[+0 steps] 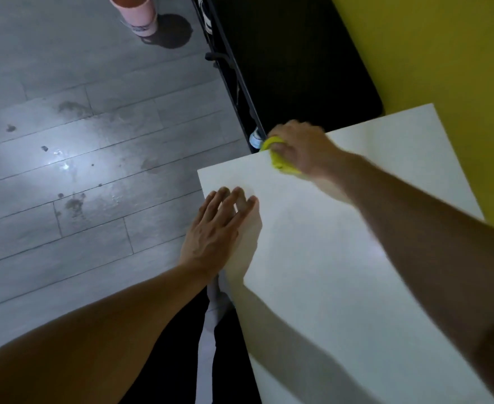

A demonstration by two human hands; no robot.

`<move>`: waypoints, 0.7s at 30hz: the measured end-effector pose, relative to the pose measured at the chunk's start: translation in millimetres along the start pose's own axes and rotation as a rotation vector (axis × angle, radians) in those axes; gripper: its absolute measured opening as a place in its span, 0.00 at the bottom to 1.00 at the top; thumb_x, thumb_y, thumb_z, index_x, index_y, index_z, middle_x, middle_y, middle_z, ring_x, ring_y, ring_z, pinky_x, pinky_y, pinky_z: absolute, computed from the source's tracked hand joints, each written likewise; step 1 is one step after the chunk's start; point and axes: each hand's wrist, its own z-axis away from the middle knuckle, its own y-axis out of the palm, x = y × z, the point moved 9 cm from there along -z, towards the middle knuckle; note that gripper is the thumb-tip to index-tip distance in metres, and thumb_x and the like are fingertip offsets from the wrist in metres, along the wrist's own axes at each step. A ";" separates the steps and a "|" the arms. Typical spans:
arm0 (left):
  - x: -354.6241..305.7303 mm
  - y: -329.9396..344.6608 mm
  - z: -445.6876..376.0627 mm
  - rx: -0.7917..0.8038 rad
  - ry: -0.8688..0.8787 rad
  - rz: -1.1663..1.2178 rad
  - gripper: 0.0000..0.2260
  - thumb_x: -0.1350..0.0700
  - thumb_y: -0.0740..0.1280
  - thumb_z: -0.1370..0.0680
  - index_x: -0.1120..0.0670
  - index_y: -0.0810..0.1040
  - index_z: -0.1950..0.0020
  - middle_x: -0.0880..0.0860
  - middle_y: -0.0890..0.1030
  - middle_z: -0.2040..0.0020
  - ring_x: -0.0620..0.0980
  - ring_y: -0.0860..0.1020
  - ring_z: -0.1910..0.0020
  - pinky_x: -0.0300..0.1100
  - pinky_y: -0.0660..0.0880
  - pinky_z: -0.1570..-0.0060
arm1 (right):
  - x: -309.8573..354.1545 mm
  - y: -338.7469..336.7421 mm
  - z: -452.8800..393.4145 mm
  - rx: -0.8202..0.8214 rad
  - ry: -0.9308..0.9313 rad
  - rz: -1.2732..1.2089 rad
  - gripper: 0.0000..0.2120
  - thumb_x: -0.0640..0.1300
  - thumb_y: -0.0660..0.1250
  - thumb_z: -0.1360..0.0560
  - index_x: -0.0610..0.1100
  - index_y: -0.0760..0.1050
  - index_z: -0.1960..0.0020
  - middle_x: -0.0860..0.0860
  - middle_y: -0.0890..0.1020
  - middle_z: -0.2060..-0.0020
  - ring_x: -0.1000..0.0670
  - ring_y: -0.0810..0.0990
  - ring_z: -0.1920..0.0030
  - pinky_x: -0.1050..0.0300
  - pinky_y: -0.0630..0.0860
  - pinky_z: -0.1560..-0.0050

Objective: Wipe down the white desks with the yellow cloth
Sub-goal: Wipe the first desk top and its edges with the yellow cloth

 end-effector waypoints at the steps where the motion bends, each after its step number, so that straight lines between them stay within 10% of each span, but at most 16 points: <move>1: 0.9 0.6 -0.3 0.009 -0.004 0.001 0.38 0.63 0.73 0.25 0.51 0.61 0.18 0.63 0.70 0.22 0.66 0.68 0.22 0.59 0.59 0.22 | -33.4 -10.1 6.3 -0.010 0.065 0.025 0.27 0.63 0.49 0.21 0.49 0.72 0.32 0.41 0.76 0.39 0.35 0.77 0.40 0.43 0.71 0.41; 6: 0.4 -1.6 -4.4 -0.004 -0.011 -0.028 0.34 0.64 0.72 0.26 0.53 0.68 0.21 0.65 0.73 0.26 0.68 0.72 0.26 0.61 0.65 0.26 | -91.4 -21.0 15.8 -0.004 0.212 0.090 0.18 0.54 0.56 0.16 0.46 0.70 0.31 0.40 0.75 0.38 0.35 0.74 0.39 0.42 0.71 0.40; 15: -7.7 -6.9 -17.4 -0.044 -0.033 -0.115 0.31 0.66 0.80 0.33 0.57 0.79 0.31 0.66 0.77 0.35 0.66 0.73 0.35 0.63 0.74 0.37 | 38.7 13.4 -7.4 0.054 -0.088 0.021 0.17 0.53 0.54 0.15 0.49 0.67 0.29 0.44 0.72 0.34 0.40 0.71 0.36 0.43 0.67 0.38; 21: -9.5 -6.7 -22.9 0.042 -0.041 -0.119 0.33 0.65 0.82 0.35 0.57 0.79 0.31 0.66 0.76 0.35 0.67 0.76 0.37 0.63 0.75 0.39 | -89.2 -29.9 21.5 -0.013 0.077 0.053 0.20 0.57 0.55 0.18 0.49 0.72 0.31 0.42 0.77 0.38 0.38 0.76 0.38 0.43 0.71 0.38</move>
